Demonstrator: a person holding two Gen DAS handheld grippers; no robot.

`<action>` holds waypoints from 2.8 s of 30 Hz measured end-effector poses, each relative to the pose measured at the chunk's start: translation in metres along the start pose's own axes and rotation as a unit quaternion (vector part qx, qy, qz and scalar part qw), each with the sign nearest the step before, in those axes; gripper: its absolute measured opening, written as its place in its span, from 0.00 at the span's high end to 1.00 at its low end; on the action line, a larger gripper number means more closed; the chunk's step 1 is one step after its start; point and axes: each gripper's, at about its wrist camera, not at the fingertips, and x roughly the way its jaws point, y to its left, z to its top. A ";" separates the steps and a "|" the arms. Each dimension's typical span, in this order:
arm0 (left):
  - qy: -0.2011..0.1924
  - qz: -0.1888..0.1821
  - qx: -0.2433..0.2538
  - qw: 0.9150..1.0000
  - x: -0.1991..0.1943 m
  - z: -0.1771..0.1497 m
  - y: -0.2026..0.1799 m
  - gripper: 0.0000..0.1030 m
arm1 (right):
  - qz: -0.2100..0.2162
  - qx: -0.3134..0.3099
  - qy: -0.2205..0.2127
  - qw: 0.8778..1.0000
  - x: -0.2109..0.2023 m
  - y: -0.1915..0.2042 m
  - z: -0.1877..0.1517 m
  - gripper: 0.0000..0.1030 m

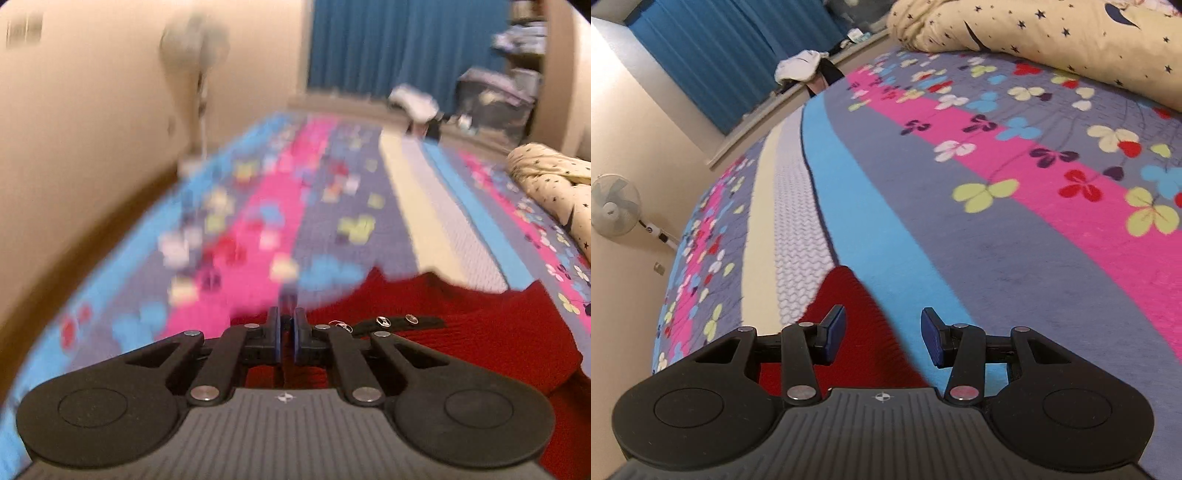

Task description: Fold small clothes

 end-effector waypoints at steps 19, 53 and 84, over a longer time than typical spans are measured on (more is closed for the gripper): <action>0.068 0.009 -0.029 0.997 0.019 -0.011 0.009 0.74 | -0.026 -0.143 0.073 0.987 0.043 0.018 -0.035 0.63; 0.080 -0.030 -0.086 0.993 0.067 -0.023 0.030 0.84 | 0.011 -0.126 0.025 0.992 0.046 0.005 -0.029 0.75; 0.024 -0.072 0.013 0.997 -0.032 -0.036 -0.005 0.62 | -0.017 -0.126 -0.054 0.990 -0.044 -0.024 -0.025 0.47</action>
